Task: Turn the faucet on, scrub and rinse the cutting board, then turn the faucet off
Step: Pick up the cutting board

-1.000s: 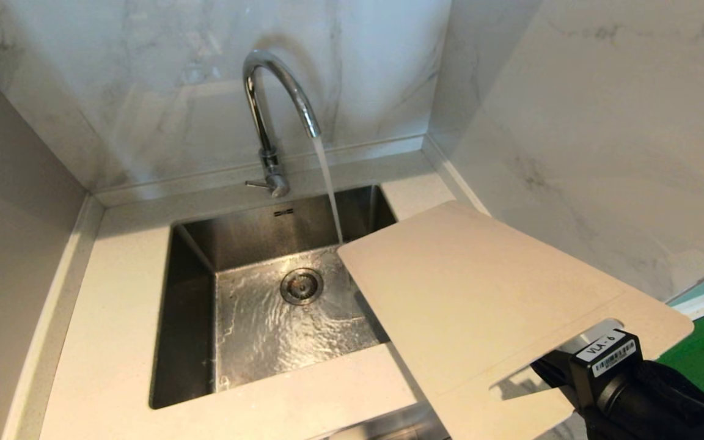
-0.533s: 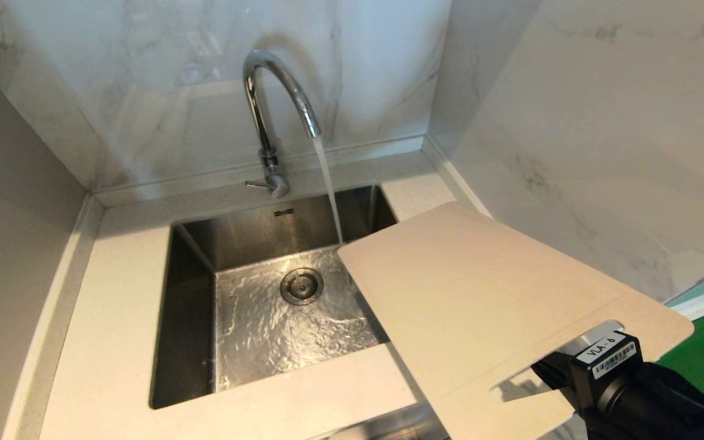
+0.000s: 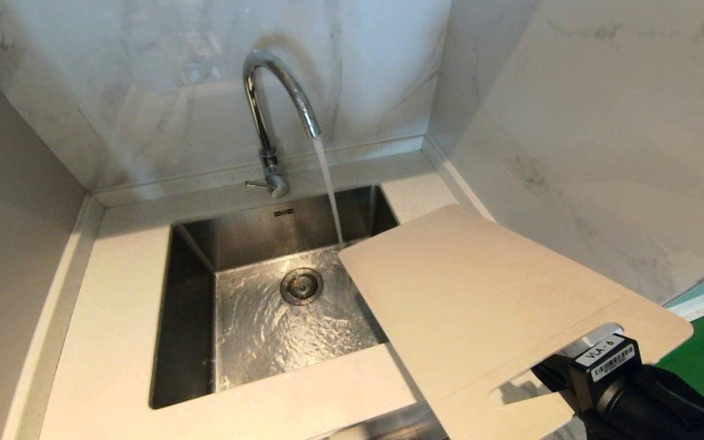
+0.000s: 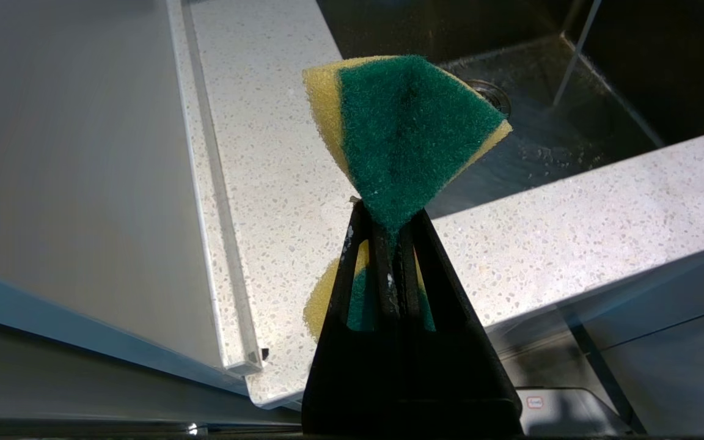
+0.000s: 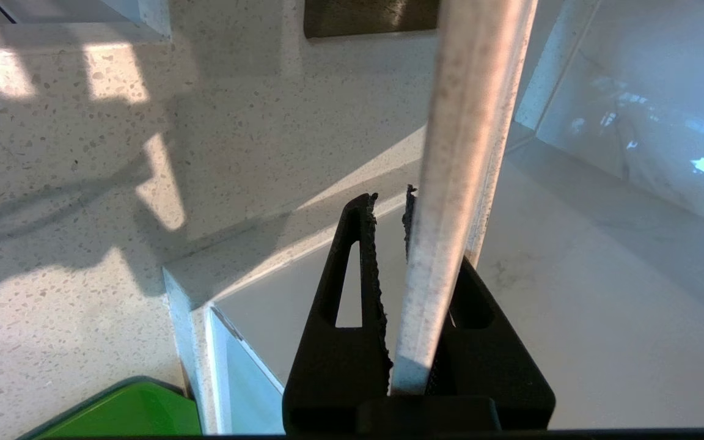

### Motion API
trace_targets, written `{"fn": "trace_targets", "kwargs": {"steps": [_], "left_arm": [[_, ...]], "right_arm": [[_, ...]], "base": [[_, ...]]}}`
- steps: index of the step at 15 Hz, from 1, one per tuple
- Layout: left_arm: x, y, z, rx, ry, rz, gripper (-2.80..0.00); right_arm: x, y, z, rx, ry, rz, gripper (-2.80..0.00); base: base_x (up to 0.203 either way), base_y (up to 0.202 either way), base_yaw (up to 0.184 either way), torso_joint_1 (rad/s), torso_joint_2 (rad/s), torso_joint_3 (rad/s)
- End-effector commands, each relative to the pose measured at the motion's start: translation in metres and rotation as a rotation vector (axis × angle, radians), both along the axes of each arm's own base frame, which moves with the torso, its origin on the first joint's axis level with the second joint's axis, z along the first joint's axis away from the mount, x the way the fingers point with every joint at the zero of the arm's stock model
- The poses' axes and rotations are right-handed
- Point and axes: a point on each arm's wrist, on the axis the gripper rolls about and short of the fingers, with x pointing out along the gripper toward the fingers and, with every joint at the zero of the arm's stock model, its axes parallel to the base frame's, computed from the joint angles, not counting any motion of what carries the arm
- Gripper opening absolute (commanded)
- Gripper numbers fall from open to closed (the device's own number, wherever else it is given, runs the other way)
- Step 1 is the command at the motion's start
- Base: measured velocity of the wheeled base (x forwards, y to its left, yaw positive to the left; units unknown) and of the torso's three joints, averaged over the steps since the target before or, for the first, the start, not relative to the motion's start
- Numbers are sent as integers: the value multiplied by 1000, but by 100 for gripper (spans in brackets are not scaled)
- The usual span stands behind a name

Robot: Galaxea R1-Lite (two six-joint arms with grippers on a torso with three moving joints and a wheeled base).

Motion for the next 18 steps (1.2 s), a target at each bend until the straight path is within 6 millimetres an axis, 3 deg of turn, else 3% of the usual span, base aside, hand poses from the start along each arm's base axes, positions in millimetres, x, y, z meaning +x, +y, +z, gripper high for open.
{"fn": "trace_targets", "kwargs": {"steps": [1, 18], "left_arm": [[0, 0, 0, 0, 0, 0, -280], [0, 0, 0, -2, 1, 0, -280]], "right_arm": [[0, 0, 0, -8, -2, 2, -280], [-2, -1, -3, -15, 4, 1, -280]], "base": [[0, 0, 0, 0, 0, 0], [0, 0, 0, 0, 0, 0]]}}
